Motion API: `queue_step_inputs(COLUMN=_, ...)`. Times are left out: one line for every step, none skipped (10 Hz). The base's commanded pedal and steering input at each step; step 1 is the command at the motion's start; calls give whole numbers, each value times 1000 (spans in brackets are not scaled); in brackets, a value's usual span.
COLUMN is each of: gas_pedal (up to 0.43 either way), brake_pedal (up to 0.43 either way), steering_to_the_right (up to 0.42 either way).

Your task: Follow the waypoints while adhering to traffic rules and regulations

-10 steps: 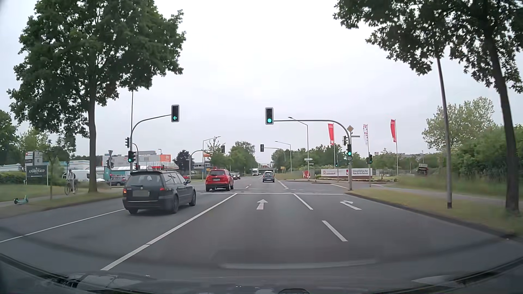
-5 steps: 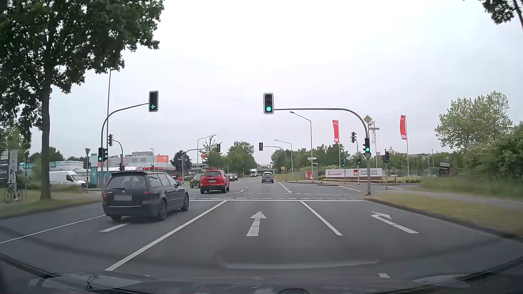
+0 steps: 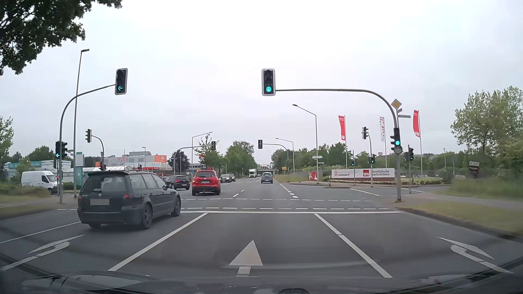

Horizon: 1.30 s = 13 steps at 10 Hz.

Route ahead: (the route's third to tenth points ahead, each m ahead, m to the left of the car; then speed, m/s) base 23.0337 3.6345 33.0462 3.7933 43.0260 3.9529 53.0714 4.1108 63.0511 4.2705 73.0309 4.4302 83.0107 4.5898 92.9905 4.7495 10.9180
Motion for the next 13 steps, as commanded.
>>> queue_step_inputs(gas_pedal=228, brake_pedal=0, steering_to_the_right=-2)
queue_step_inputs(gas_pedal=228, brake_pedal=0, steering_to_the_right=-2)
queue_step_inputs(gas_pedal=228, brake_pedal=0, steering_to_the_right=-2)
queue_step_inputs(gas_pedal=220, brake_pedal=0, steering_to_the_right=-2)
queue_step_inputs(gas_pedal=220, brake_pedal=0, steering_to_the_right=-2)
queue_step_inputs(gas_pedal=220, brake_pedal=0, steering_to_the_right=-1)
queue_step_inputs(gas_pedal=220, brake_pedal=0, steering_to_the_right=-1)
queue_step_inputs(gas_pedal=220, brake_pedal=0, steering_to_the_right=-1)
queue_step_inputs(gas_pedal=220, brake_pedal=0, steering_to_the_right=-1)
queue_step_inputs(gas_pedal=220, brake_pedal=0, steering_to_the_right=-1)
queue_step_inputs(gas_pedal=209, brake_pedal=0, steering_to_the_right=-1)
queue_step_inputs(gas_pedal=209, brake_pedal=0, steering_to_the_right=-1)
queue_step_inputs(gas_pedal=209, brake_pedal=0, steering_to_the_right=-1)
